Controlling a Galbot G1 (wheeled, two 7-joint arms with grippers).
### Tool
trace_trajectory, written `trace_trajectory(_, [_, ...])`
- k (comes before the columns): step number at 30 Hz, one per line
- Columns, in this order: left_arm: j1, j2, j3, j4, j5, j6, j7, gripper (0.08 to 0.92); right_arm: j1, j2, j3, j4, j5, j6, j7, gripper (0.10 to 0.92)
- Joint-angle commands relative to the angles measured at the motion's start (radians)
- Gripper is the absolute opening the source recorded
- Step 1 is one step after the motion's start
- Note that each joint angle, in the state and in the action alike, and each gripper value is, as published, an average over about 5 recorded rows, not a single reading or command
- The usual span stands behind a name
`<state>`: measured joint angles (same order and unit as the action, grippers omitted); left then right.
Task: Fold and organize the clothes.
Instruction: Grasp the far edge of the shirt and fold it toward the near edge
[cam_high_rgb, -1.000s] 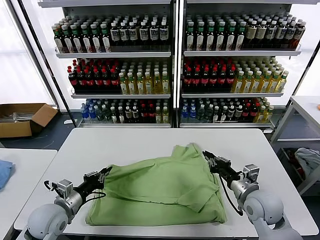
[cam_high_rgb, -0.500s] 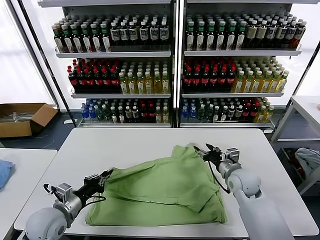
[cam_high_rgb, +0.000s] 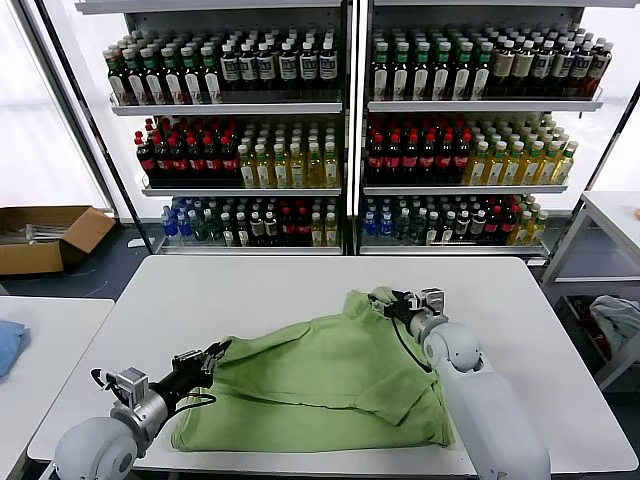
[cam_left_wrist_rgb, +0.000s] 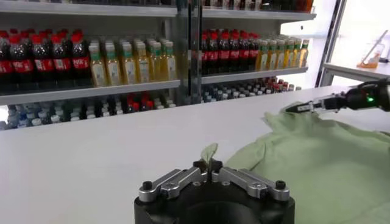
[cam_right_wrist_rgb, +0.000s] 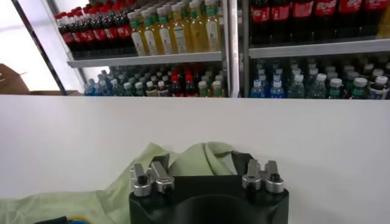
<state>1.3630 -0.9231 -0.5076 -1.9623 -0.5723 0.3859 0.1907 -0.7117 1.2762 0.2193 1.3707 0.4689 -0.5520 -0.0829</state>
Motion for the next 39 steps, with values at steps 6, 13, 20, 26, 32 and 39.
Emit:
trace_trajectory(6, [-0.002,-0.008,0.001,0.003,0.007,-0.003,0.007,0.092,0.024,0.01,-0.02,-0.042,0.008,0.01,-0.002,0.368])
trace_trajectory(13, [-0.006,-0.007,0.001,0.007,0.009,-0.005,0.008,0.092,0.004,-0.003,-0.008,-0.004,0.022,0.023,-0.012,0.156])
trace_trajectory(20, [-0.014,-0.008,0.002,0.01,0.011,-0.007,0.008,0.092,-0.035,-0.041,0.008,0.073,0.058,0.027,-0.013,0.118])
trace_trajectory(26, [-0.024,-0.005,-0.011,0.017,0.01,-0.007,0.003,0.092,-0.111,-0.092,0.04,0.233,0.109,0.031,-0.006,0.118])
trace_trajectory(32, [-0.032,0.001,-0.028,0.025,0.007,-0.007,-0.001,0.092,-0.219,-0.131,0.092,0.38,0.146,0.043,0.002,0.118])
trace_trajectory(39, [-0.023,0.003,-0.041,0.017,0.004,-0.005,-0.005,0.092,-0.349,-0.156,0.127,0.475,0.132,0.067,-0.008,0.118])
